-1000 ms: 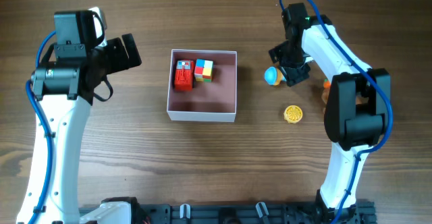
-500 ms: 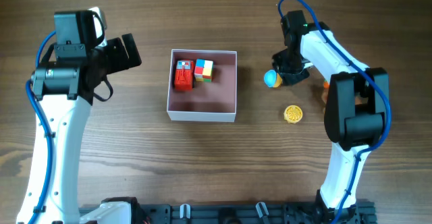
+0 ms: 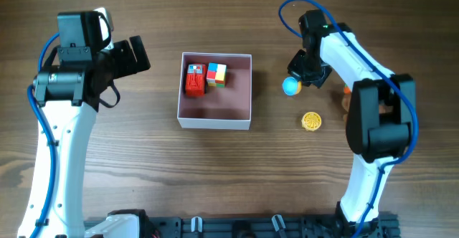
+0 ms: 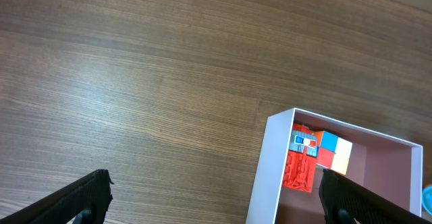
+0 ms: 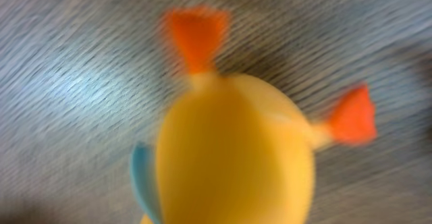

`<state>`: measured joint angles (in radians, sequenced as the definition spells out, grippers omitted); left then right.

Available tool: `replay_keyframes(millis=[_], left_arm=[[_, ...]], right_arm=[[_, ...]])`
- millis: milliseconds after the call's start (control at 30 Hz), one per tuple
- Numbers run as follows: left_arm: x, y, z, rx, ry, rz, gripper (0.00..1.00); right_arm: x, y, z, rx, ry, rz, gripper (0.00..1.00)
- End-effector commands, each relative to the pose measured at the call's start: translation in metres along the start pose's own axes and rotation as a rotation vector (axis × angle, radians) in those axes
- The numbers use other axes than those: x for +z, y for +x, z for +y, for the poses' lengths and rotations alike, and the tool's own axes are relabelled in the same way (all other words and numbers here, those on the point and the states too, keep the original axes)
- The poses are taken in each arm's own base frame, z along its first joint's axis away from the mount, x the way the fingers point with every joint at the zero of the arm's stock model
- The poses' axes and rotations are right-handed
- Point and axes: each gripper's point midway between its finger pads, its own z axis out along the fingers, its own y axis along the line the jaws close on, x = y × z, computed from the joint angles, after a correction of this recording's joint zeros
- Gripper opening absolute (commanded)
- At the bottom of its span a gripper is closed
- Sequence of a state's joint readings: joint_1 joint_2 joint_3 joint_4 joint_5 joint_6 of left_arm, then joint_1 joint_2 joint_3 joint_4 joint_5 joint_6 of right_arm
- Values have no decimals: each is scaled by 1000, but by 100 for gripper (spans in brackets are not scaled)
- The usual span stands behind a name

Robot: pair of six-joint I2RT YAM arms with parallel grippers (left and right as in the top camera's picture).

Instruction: Pack container

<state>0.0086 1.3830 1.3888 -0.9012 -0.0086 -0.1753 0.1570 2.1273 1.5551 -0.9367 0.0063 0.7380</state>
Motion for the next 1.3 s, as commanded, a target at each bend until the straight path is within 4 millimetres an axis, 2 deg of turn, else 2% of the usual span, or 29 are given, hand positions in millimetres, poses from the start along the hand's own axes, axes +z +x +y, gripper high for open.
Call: replay_keyframes(millis=[0,67,133,200,267,300,367,467,600,633,867,1133,1233,1267], left_arm=[[2,0,0,-17,10,7,100],[2,1,5,-17,-20,10,100],[2,3,13,-22,-52,19,100],[1,7,24,-45,-73,36,100],[0,7,40,-81,-102,44,100],[0,6,51,-108,-118,44,100],[-2,5,66,-142,-138,41,100],[-3,3,81,-178,-163,34,100],[-3,3,81,-178,-163,34,100],[-3,3,81,-178,-163,33,100],[-3,3,81,-178,-163,34,100],[-3,3,81,-178,-163,34,100],[-3,4,81,-178,-163,35,100],[-3,4,81,-178,-163,35,100]], right_arm=[[-73,-11,10,-210,-71,-174,4],[-138,0,27,-331,-168,-304,5],[-193,23,44,-436,-259,-413,4],[-231,52,57,-489,-343,-473,4],[-249,76,68,-519,-402,-489,4],[-251,87,75,-534,-418,-482,4],[-247,101,86,-565,-430,-466,4],[-229,114,113,-599,-443,-439,4],[-183,117,139,-591,-411,-372,4],[-164,116,145,-573,-389,-343,4],[-96,119,156,-552,-317,-235,4],[-50,118,158,-560,-256,-189,5],[-46,115,156,-548,-249,-184,5],[-46,112,155,-543,-248,-185,9]])
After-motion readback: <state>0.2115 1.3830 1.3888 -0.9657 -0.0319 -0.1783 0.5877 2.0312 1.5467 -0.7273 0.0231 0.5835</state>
